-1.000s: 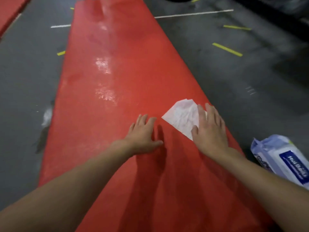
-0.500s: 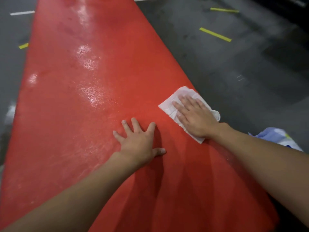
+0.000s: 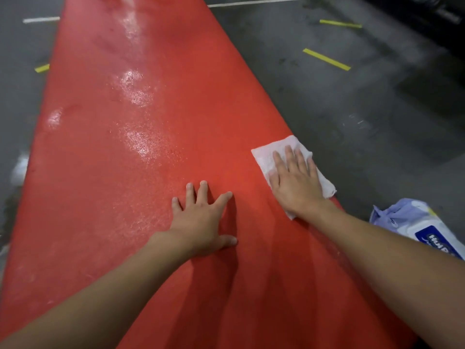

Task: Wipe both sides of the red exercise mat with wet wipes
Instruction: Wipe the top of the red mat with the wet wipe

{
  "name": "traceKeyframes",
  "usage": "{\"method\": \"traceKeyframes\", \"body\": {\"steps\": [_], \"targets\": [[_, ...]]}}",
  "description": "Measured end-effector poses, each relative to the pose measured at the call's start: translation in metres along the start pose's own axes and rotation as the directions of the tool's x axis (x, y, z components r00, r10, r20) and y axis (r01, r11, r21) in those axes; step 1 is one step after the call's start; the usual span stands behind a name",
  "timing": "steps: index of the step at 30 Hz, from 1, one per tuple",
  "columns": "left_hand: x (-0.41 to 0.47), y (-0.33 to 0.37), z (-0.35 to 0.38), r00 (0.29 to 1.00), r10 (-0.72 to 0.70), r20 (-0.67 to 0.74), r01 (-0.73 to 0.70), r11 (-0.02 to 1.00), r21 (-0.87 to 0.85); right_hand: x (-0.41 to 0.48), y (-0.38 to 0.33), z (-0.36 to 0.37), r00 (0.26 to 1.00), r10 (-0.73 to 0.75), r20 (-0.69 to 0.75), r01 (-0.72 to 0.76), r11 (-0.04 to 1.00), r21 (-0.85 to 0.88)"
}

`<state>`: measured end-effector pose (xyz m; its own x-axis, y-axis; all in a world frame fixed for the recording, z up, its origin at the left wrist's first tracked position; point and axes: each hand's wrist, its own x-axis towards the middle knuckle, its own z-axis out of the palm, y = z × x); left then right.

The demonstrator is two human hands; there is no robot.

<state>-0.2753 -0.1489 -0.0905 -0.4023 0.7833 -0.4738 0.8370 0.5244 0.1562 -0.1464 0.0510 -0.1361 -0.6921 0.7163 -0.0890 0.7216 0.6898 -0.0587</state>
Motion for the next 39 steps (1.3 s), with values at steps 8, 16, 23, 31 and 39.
{"method": "traceKeyframes", "body": {"steps": [8, 16, 23, 31, 39], "targets": [[-0.019, 0.004, 0.012, 0.966, 0.062, -0.25, -0.037, 0.994, 0.103, -0.006, 0.006, -0.003, 0.992, -0.125, 0.027, 0.127, 0.991, -0.051], [-0.027, -0.008, 0.009, 0.958, 0.171, -0.231, -0.175, 0.984, 0.0, -0.024, 0.003, -0.001, 0.958, -0.279, 0.066, 0.284, 0.956, -0.074], [-0.038, -0.019, 0.011, 0.973, 0.2, -0.116, -0.199, 0.98, 0.017, -0.057, -0.024, 0.008, 0.949, -0.312, 0.05, 0.315, 0.947, -0.062], [-0.057, -0.016, 0.03, 0.966, -0.016, -0.259, 0.038, 0.996, 0.078, -0.029, -0.04, 0.006, 0.973, -0.229, 0.026, 0.23, 0.971, -0.063], [-0.058, -0.044, 0.016, 0.998, 0.061, 0.011, -0.062, 0.997, 0.054, -0.016, -0.044, -0.002, 0.969, -0.233, 0.08, 0.238, 0.97, -0.049]]}}
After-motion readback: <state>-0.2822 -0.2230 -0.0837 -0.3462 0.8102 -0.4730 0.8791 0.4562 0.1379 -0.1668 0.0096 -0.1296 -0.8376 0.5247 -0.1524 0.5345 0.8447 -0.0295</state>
